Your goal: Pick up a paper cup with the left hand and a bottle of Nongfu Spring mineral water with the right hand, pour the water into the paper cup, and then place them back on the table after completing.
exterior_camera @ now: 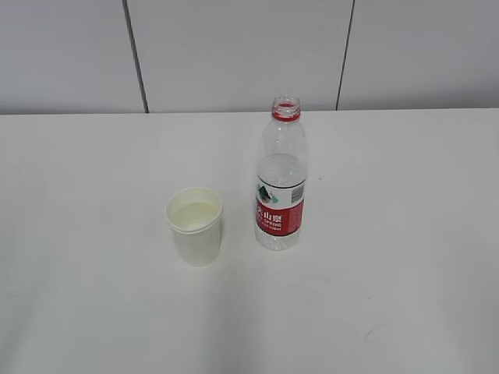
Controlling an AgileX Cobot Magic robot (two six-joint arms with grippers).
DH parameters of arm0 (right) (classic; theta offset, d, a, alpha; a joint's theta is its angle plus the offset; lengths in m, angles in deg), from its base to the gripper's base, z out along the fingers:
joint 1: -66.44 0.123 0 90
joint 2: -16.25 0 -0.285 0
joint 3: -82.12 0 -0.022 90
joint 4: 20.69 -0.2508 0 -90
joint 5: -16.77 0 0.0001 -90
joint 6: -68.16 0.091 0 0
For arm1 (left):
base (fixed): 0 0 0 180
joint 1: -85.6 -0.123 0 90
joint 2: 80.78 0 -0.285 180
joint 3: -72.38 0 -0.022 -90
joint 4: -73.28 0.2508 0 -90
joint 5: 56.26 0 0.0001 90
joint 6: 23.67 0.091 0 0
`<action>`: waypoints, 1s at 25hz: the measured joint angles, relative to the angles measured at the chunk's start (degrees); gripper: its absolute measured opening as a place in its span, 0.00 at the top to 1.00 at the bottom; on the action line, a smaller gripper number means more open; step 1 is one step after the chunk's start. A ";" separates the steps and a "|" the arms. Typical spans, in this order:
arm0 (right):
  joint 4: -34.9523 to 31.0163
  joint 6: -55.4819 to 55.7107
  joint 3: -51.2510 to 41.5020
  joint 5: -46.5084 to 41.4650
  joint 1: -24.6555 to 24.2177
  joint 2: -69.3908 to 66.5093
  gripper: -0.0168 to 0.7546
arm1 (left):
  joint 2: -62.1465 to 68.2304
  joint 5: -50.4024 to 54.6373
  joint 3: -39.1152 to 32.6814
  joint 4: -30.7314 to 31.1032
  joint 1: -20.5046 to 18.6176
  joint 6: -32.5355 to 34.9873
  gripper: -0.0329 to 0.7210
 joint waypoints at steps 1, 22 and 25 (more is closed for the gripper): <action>0.00 0.13 0.00 0.00 0.00 0.00 0.22 | 0.00 0.00 0.00 0.56 0.00 0.00 0.18; 0.19 0.46 0.00 0.00 0.00 0.00 0.22 | 0.00 0.00 -0.20 2.98 0.00 0.00 0.18; 0.19 0.46 0.00 0.00 0.00 0.00 0.22 | 0.00 0.00 -0.20 2.45 0.00 0.00 0.18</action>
